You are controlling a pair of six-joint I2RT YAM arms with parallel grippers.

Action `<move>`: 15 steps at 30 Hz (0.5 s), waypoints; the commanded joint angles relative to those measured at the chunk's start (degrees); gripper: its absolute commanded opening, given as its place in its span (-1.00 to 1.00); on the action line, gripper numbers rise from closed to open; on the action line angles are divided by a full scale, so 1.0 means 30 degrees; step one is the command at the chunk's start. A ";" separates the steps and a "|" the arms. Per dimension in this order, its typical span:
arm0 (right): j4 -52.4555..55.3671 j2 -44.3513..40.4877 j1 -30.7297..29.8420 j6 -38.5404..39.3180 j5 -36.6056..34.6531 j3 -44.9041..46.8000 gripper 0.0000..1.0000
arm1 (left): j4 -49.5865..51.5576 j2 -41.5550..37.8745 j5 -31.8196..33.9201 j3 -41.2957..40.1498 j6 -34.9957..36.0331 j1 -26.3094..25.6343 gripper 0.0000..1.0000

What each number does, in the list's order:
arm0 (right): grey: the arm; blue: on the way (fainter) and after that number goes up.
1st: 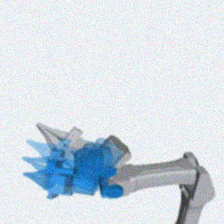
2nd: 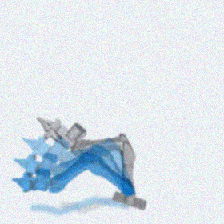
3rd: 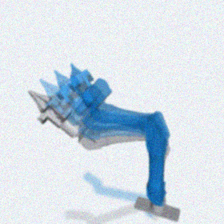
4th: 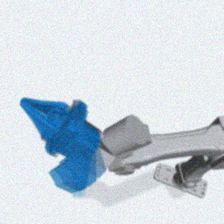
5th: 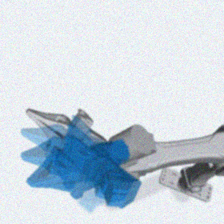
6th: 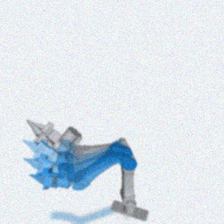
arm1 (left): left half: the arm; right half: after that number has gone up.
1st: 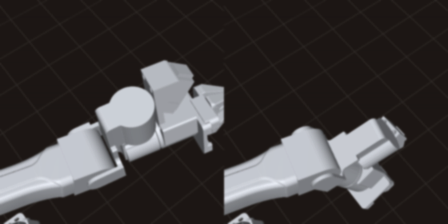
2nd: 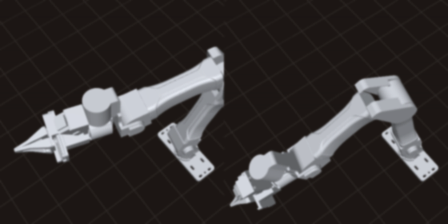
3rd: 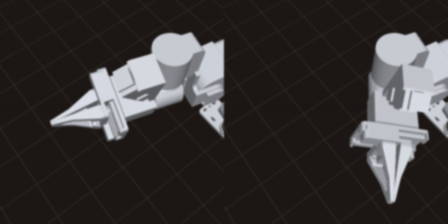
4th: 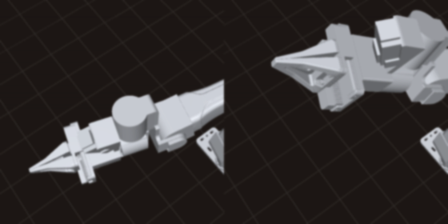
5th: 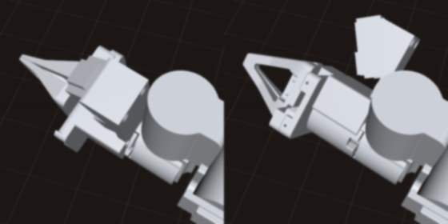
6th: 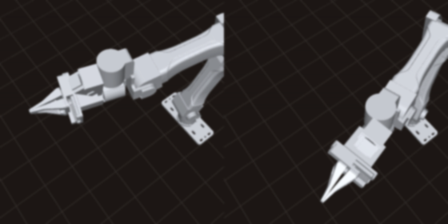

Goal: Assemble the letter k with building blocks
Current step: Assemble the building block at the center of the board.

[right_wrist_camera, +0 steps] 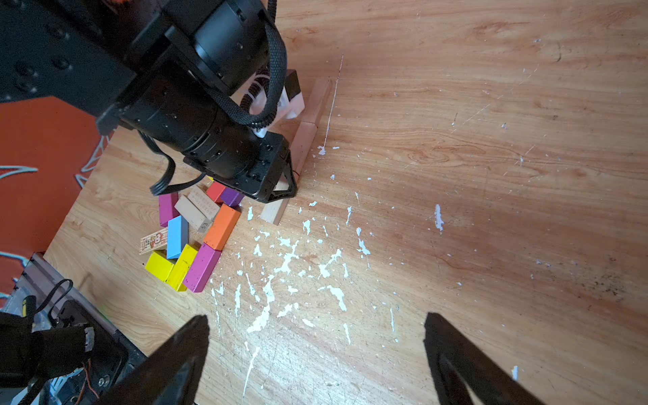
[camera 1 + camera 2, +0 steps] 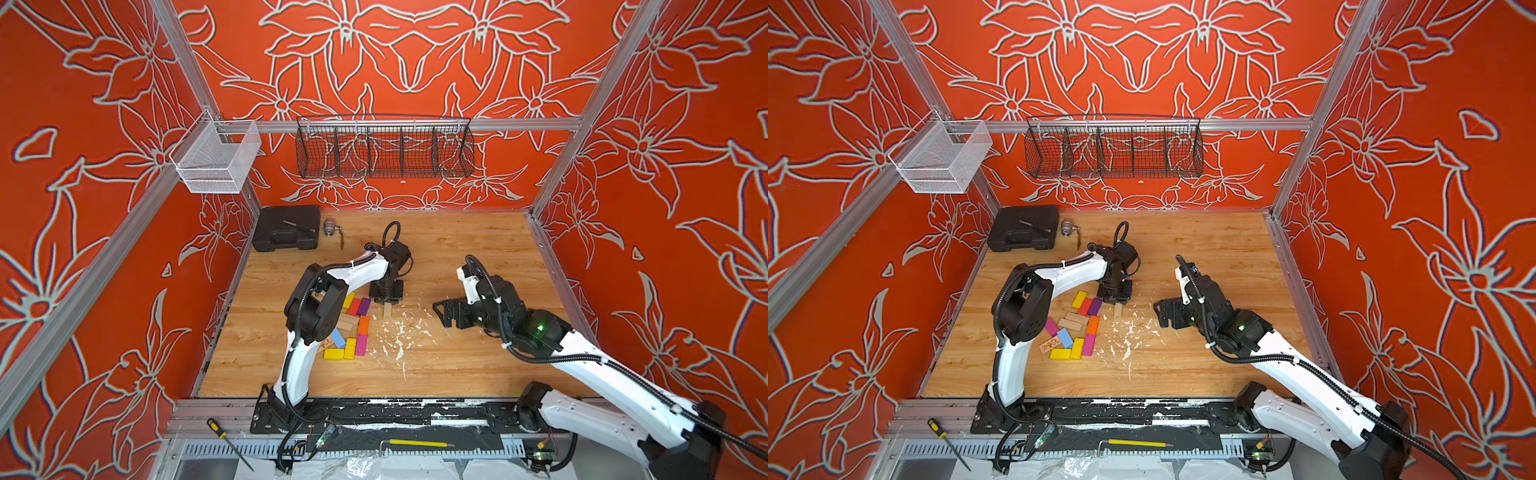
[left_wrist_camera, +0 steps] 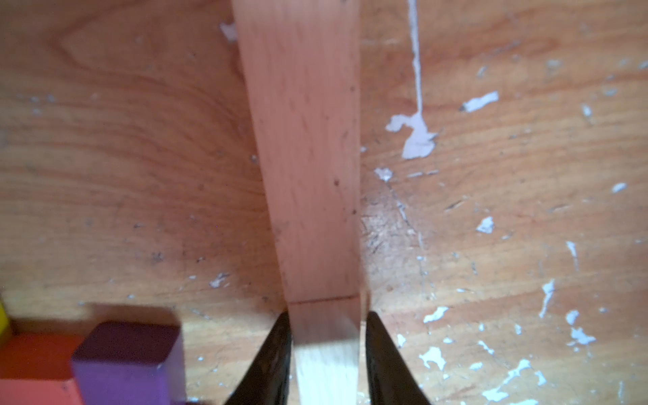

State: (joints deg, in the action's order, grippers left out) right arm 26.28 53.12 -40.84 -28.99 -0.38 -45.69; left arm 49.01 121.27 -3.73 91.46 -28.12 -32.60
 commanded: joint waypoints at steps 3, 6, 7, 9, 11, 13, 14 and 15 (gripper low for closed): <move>-0.0147 -0.0034 0.0056 -0.0215 -0.0400 0.0172 0.95 | 0.0538 0.0180 -0.0010 0.0298 -0.0068 0.0093 -0.22; -0.0133 -0.0070 0.0052 -0.0231 -0.0448 0.0143 0.95 | 0.0499 -0.0306 -0.0147 0.0259 -0.0014 0.0104 -0.09; -0.0133 -0.0072 0.0049 -0.0238 -0.0435 0.0143 0.95 | 0.0551 -0.0534 -0.0164 0.0248 0.0010 0.0099 -0.08; -0.0170 -0.0100 0.0049 -0.0238 -0.0429 0.0099 0.95 | 0.0676 -0.1018 -0.0135 0.0250 0.0023 0.0098 -0.06; -0.0177 -0.0053 0.0051 -0.0237 -0.0393 0.0013 0.95 | 0.0649 -0.1857 -0.0149 0.0029 -0.0021 0.0088 -0.04; -0.0124 -0.0069 0.0063 -0.0208 -0.0334 -0.0106 0.95 | 0.0388 -0.3146 0.0036 -0.0636 -0.0023 0.0097 -0.04; -0.0089 -0.0096 0.0049 -0.0198 -0.0327 -0.0126 0.95 | 0.0248 -0.3913 0.0296 -0.1040 0.0012 0.0114 -0.03; -0.0067 -0.0115 0.0049 -0.0197 -0.0321 -0.0167 0.95 | 0.0230 -0.4600 0.0606 -0.1373 0.0095 0.0114 -0.03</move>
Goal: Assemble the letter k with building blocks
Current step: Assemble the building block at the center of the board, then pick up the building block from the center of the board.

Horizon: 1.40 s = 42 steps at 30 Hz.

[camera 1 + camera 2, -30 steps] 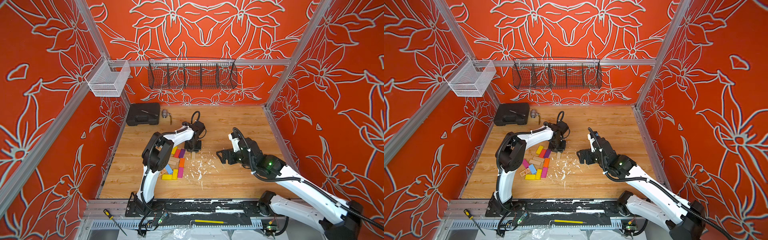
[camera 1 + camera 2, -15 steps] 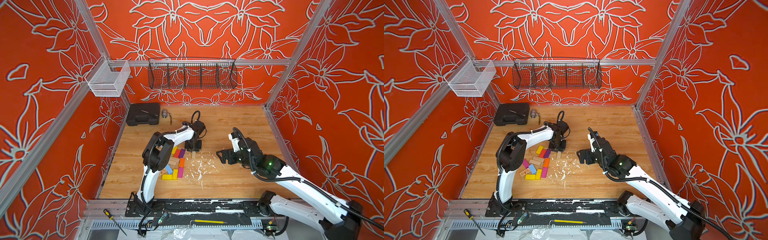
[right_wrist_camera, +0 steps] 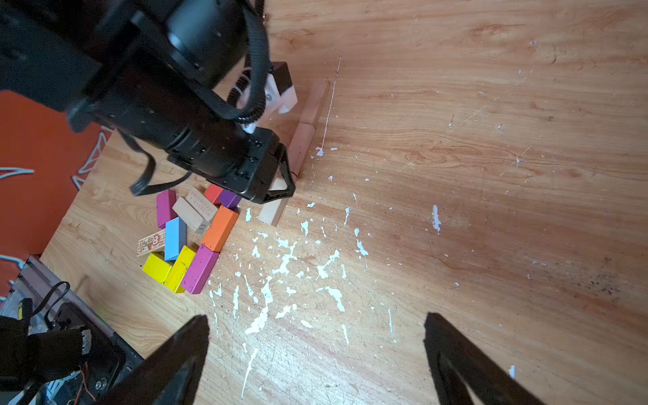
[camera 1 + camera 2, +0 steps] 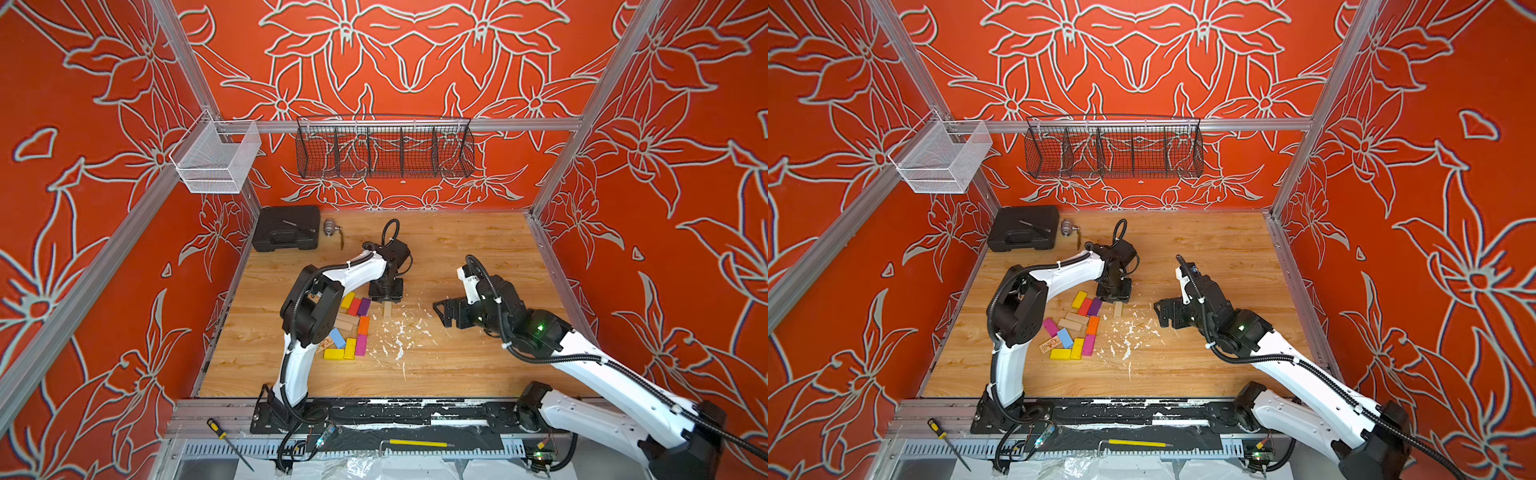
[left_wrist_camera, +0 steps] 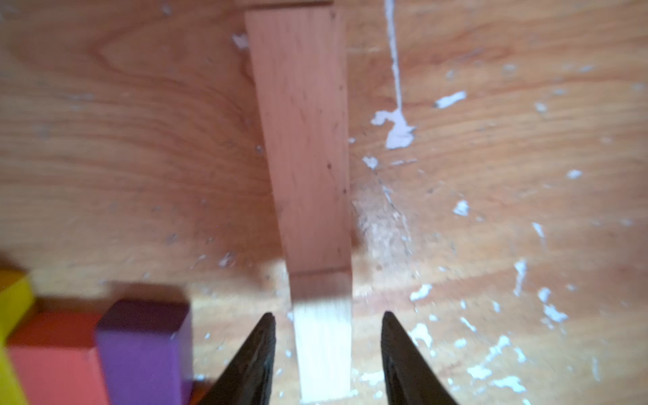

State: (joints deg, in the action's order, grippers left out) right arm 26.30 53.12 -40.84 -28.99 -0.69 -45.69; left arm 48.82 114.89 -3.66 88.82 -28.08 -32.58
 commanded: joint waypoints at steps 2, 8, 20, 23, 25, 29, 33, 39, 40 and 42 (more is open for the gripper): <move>-0.0067 -0.0180 0.0049 -0.0201 -0.0207 -0.0161 0.94 | 0.0596 -0.3932 0.1414 -0.1073 0.0369 0.0180 -0.03; -0.0242 -0.0275 0.0049 -0.0190 -0.0095 -0.0078 0.95 | 0.2337 -0.7108 0.2041 -0.2389 0.1838 0.1836 -0.03; -0.1976 0.1209 -0.0083 0.0839 0.5035 -0.0289 0.90 | 0.3210 -0.7419 0.0551 -0.3657 0.5010 0.6609 -0.03; -0.2074 0.1915 -0.0381 0.0923 0.5496 -0.0469 0.90 | 0.2980 -0.6415 0.0167 -0.3438 0.5212 0.6971 -0.04; -0.2057 0.2246 -0.0543 0.1065 0.5590 -0.0580 0.90 | 0.2675 -0.5757 -0.0016 -0.3335 0.5307 0.7043 -0.04; -0.2073 0.2636 -0.0800 0.1314 0.5694 -0.0648 0.91 | 0.2037 -0.4469 -0.0140 -0.3081 0.5546 0.7049 -0.03; -0.2225 0.2721 -0.0817 0.1315 0.5649 -0.0568 0.91 | 0.1348 -0.3255 -0.0484 -0.2796 0.5722 0.7050 -0.02; -0.2265 0.2505 -0.0827 0.1258 0.5041 -0.0326 0.92 | 0.0724 -0.2055 -0.1203 -0.2173 0.5784 0.7051 0.23; -0.2214 0.2477 -0.0825 0.1231 0.4804 -0.0297 0.92 | 0.0683 -0.1849 -0.1309 -0.2034 0.5786 0.7050 0.27; -0.2106 0.2449 -0.0819 0.1231 0.4318 -0.0268 0.92 | 0.0662 -0.1483 -0.1515 -0.1878 0.5792 0.7043 0.32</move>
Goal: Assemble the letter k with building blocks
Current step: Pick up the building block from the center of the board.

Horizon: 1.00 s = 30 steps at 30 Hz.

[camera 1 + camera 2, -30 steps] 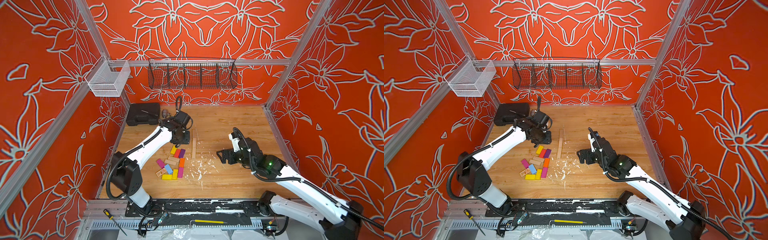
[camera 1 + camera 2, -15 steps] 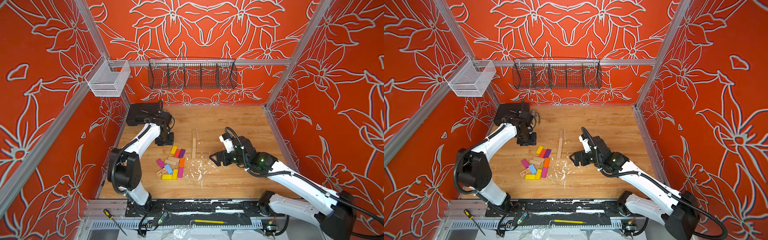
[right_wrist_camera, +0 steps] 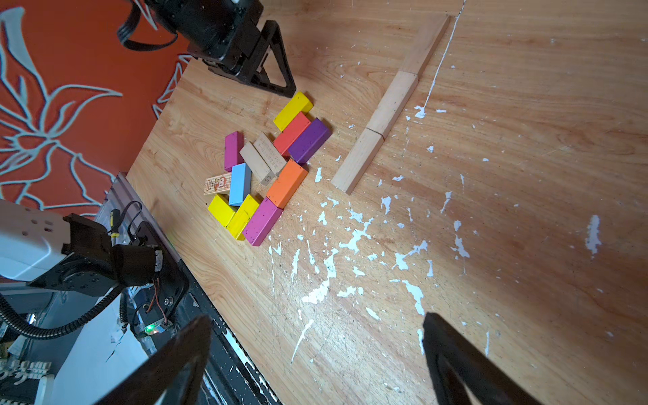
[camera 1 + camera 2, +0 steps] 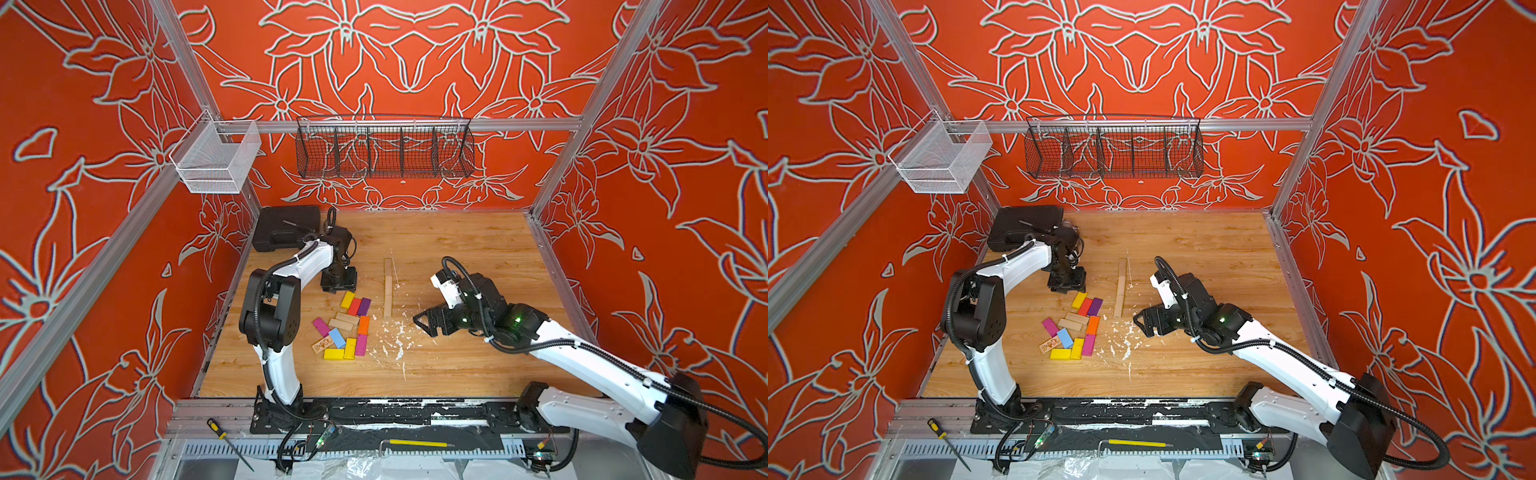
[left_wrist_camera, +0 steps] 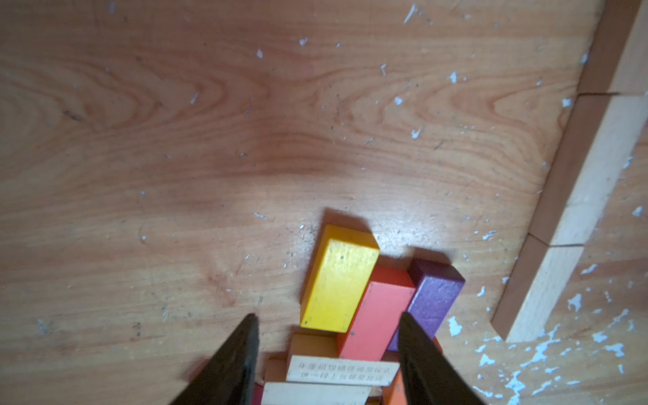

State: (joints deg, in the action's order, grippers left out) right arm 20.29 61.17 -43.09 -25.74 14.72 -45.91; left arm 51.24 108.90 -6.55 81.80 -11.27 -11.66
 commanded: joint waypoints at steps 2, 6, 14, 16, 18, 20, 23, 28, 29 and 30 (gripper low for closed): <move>0.0043 -0.0282 -0.0055 0.0201 -0.0937 -0.0267 0.92 | -0.0148 0.0834 -0.0630 0.0510 0.0206 0.0078 0.34; 0.0179 -0.0349 -0.0065 0.0288 -0.1094 -0.0371 0.93 | -0.0122 0.1386 -0.0590 0.0533 0.0353 0.0049 0.33; 0.0221 -0.0312 -0.0079 0.0142 -0.1508 -0.0369 0.93 | 0.0043 0.1962 -0.0136 0.0650 0.0477 0.0020 0.10; 0.0273 -0.0359 -0.0066 0.0076 -0.1660 -0.0367 0.93 | 0.0138 0.2163 0.0143 0.0775 0.0504 0.0020 0.01; 0.0417 -0.0383 -0.0053 -0.0005 -0.2008 -0.0341 0.93 | 0.0200 0.2239 0.0361 0.0836 0.0575 -0.0008 -0.05; 0.0526 -0.0463 -0.0057 -0.0049 -0.2177 -0.0301 0.93 | 0.0158 0.2205 0.0309 0.0783 0.0641 -0.0021 -0.06; 0.0450 -0.0610 -0.0071 -0.0148 -0.2288 -0.0166 0.93 | 0.0173 0.2223 0.0583 0.0753 0.0681 -0.0081 -0.06; 0.0443 -0.0812 -0.0067 -0.0263 -0.2429 -0.0028 0.93 | 0.0334 0.2429 0.1035 0.0816 0.0636 -0.0208 -0.10; 0.0490 -0.0850 -0.0072 -0.0267 -0.2460 0.0002 0.93 | 0.0346 0.2455 0.1025 0.0812 0.0621 -0.0227 -0.14; 0.0448 -0.0881 -0.0077 -0.0294 -0.2538 0.0012 0.93 | 0.0384 0.2481 0.0983 0.0827 0.0606 -0.0258 -0.19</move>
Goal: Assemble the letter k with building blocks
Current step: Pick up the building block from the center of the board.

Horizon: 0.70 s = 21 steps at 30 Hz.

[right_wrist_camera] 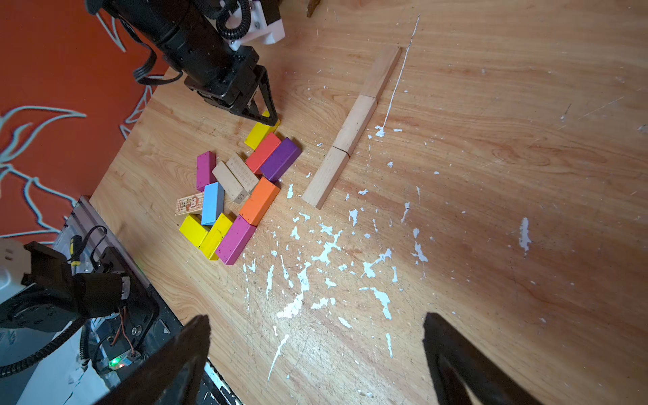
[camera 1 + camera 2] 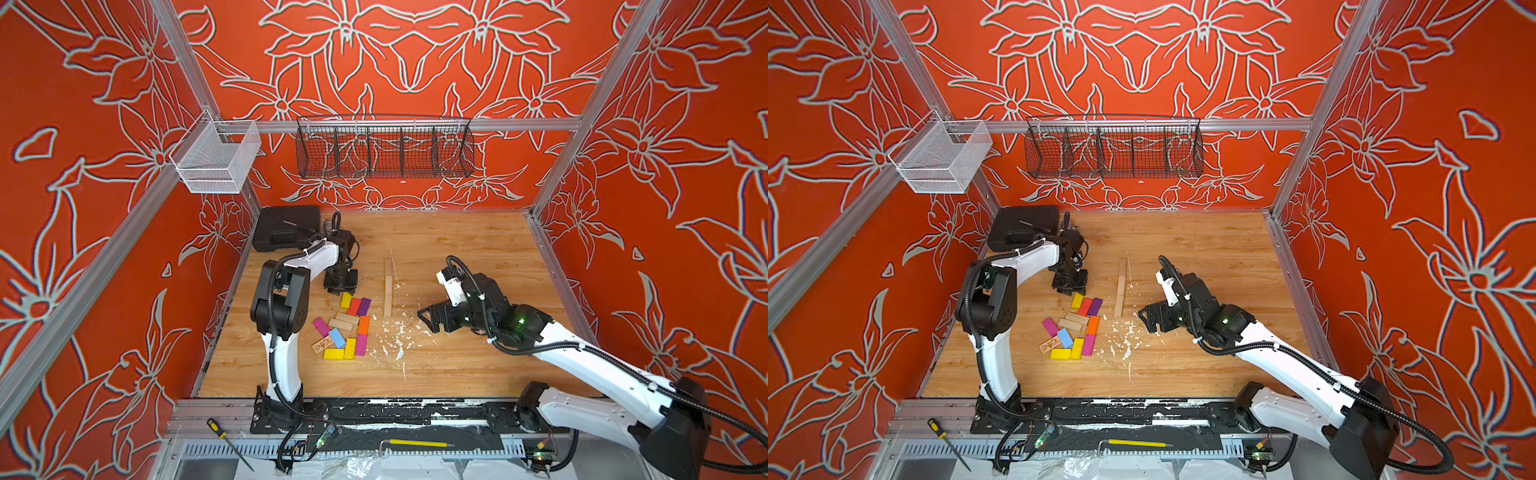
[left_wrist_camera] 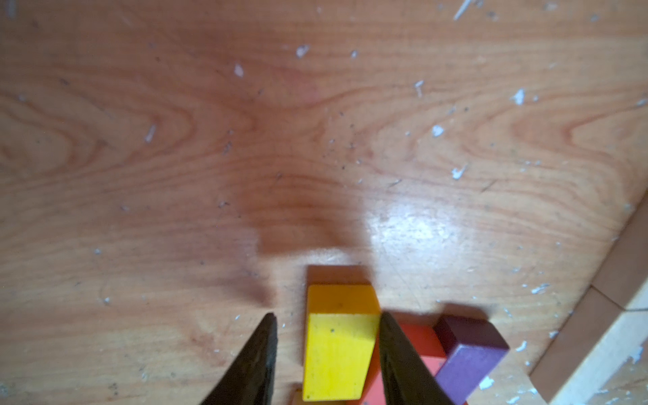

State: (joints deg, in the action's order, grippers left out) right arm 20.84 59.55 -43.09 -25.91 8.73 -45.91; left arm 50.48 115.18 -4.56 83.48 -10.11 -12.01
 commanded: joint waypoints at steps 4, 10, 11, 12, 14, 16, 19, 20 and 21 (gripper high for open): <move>0.0216 -0.0481 -0.0073 -0.0356 -0.0735 0.0097 0.93 | 0.0837 0.0455 0.0406 0.0239 -0.0147 -0.0186 -0.28; 0.0333 -0.0723 -0.0076 -0.0474 -0.1027 0.0104 0.93 | 0.0981 0.0435 0.0457 0.0122 -0.0730 -0.0186 -0.39; 0.0388 -0.0814 -0.0053 -0.0529 -0.1186 0.0114 0.93 | 0.1004 0.0354 0.0492 0.0122 -0.0758 -0.0186 -0.42; 0.0411 -0.0905 -0.0051 -0.0611 -0.1411 0.0127 0.93 | 0.1032 0.0235 0.0468 0.0122 -0.0759 -0.0186 -0.46; 0.0571 -0.1109 -0.0075 -0.0944 -0.2273 0.0184 0.93 | 0.1149 0.0004 0.0428 0.0254 -0.0682 -0.0184 -0.51; 0.0710 -0.1374 -0.0060 -0.1433 -0.3325 0.0259 0.94 | 0.1343 -0.0357 0.0316 0.0507 -0.0732 -0.0186 -0.53; 0.1003 -0.1811 -0.0032 -0.2112 -0.4994 0.0362 0.94 | 0.1617 -0.1226 -0.0300 0.0985 -0.0876 -0.0443 -0.53; 0.1183 -0.1943 -0.0045 -0.2265 -0.5429 0.0358 0.95 | 0.1672 -0.1573 -0.0383 0.1253 -0.0878 -0.0719 -0.53; 0.1344 -0.2105 -0.0046 -0.2395 -0.5827 0.0367 0.95 | 0.1735 -0.1883 -0.0327 0.1559 -0.0901 -0.1104 -0.53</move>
State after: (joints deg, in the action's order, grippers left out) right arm 22.48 54.85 -43.09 -30.02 -2.09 -45.74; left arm 53.39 114.65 -4.27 85.27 -12.05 -12.95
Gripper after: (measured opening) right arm 0.972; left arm 0.276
